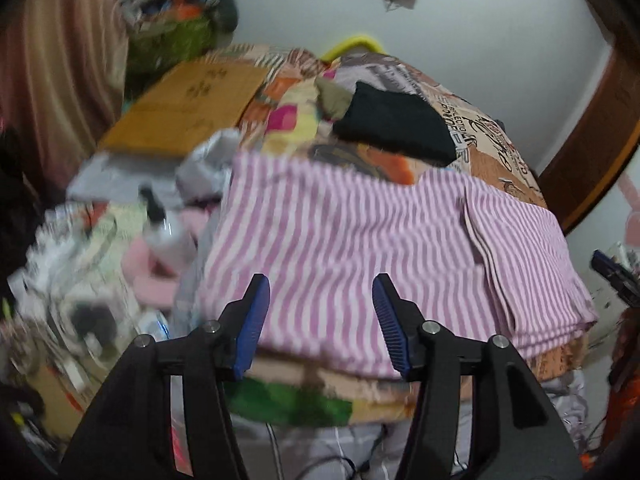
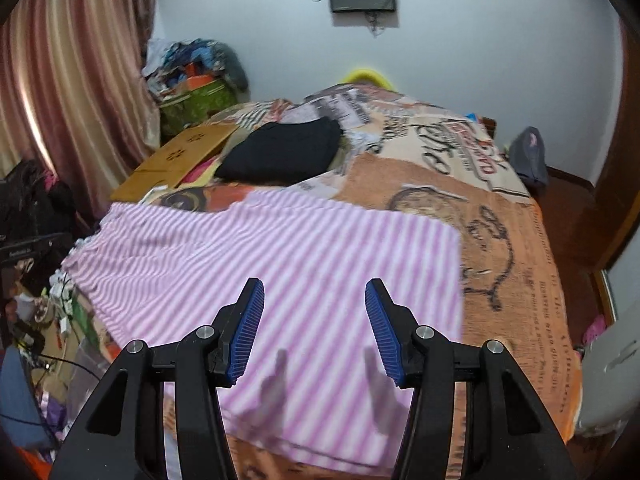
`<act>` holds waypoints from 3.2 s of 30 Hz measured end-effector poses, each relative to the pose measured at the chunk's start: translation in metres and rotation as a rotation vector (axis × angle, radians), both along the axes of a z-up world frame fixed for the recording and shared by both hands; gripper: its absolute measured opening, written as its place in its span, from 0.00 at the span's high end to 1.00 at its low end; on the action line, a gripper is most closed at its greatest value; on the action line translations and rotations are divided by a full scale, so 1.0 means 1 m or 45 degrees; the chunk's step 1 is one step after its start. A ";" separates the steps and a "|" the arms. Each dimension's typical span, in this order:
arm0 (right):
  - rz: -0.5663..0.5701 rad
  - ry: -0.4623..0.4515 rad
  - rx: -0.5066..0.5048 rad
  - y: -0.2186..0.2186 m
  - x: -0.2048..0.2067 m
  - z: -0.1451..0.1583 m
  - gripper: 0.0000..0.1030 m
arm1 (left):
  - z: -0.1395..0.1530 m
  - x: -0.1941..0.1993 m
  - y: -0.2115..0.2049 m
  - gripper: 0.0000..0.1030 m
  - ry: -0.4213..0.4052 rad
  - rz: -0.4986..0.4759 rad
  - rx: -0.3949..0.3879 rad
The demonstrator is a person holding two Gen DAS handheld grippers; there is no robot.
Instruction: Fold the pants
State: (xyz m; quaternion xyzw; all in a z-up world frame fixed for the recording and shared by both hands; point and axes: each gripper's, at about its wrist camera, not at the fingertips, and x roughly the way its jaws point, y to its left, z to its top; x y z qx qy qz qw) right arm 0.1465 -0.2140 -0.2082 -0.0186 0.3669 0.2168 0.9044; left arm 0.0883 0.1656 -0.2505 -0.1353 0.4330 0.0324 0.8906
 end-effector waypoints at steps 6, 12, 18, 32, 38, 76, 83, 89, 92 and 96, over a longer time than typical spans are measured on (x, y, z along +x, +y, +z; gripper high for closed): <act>0.049 0.072 -0.077 0.031 0.002 -0.027 0.52 | -0.048 -0.014 0.001 0.48 0.091 0.006 -0.196; 0.046 0.114 -0.150 0.040 0.001 -0.048 0.52 | -0.072 -0.009 0.004 0.48 0.135 0.017 -0.272; 0.035 0.119 -0.153 0.042 0.002 -0.048 0.47 | -0.078 0.004 0.016 0.48 0.111 0.042 -0.352; 0.043 0.129 -0.148 0.045 0.005 -0.050 0.42 | -0.073 0.029 0.024 0.87 0.001 0.146 -0.280; 0.044 0.146 -0.118 0.042 0.007 -0.046 0.42 | -0.019 0.032 0.011 0.89 -0.152 0.086 -0.182; -0.279 0.225 0.117 -0.105 -0.014 -0.073 0.42 | 0.116 0.094 -0.350 0.91 -0.443 -0.969 0.032; -0.360 0.169 0.116 -0.129 -0.031 -0.056 0.42 | 0.064 0.075 -0.401 0.91 -0.259 -1.173 0.099; -0.517 0.125 0.096 -0.171 -0.053 -0.037 0.42 | 0.007 0.069 -0.418 0.91 -0.066 -1.241 0.097; -0.572 0.109 0.082 -0.185 -0.061 -0.032 0.42 | -0.014 0.070 -0.421 0.91 0.006 -1.225 0.070; -0.599 0.098 0.083 -0.191 -0.069 -0.026 0.42 | -0.024 0.073 -0.416 0.86 0.070 -1.185 0.010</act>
